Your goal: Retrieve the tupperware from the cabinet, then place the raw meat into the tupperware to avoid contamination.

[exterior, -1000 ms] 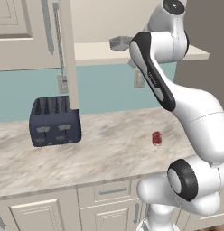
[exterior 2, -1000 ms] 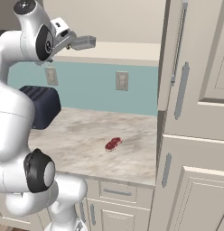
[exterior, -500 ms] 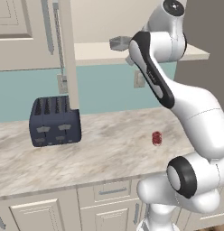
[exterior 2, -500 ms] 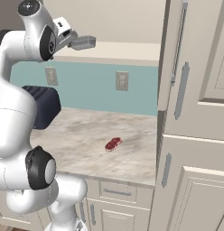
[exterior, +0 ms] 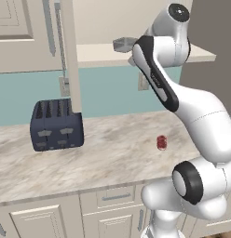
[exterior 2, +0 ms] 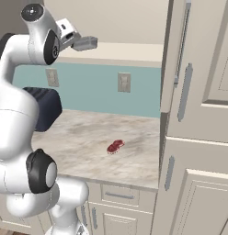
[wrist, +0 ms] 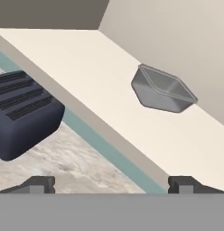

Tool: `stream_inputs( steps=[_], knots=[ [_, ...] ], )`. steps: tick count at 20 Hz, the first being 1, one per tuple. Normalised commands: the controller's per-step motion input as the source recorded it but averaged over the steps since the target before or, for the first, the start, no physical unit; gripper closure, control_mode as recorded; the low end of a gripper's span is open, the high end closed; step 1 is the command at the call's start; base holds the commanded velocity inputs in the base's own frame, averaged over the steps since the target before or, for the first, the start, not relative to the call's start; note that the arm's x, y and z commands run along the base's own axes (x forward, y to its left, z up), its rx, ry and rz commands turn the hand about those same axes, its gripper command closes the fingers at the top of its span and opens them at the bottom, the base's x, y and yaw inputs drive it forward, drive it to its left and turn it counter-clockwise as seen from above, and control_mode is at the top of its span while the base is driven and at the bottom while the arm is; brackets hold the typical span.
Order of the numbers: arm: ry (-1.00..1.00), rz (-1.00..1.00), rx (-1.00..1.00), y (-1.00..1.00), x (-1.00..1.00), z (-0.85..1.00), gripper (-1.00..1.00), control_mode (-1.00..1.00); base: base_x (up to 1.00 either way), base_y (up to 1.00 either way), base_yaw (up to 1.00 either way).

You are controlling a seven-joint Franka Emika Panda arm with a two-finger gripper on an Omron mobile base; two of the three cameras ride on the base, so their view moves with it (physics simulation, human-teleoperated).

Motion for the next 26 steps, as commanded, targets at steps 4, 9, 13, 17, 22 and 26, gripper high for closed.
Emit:
stream_inputs(
  steps=[4,9,13,17,22,26],
  knots=[
    [0.0,-0.05,0.03,0.0,0.15,0.0,-1.0,-1.0,0.0,0.0,0.0],
    [0.0,-0.04,0.03,0.0,0.11,0.04,-1.0,-1.0,0.0,0.0,0.0],
    [0.0,-0.03,0.04,0.01,0.09,0.12,-1.0,-1.0,0.0,0.0,0.0],
    [0.0,-0.02,0.04,0.01,0.1,0.05,-1.0,-1.0,0.0,0.0,0.0],
    [0.0,-0.02,0.03,0.03,0.13,0.0,-1.0,-1.0,0.0,0.0,0.0],
    [0.0,-0.02,0.03,0.02,0.15,0.0,-1.0,-1.0,0.0,0.0,0.0]
  ],
)
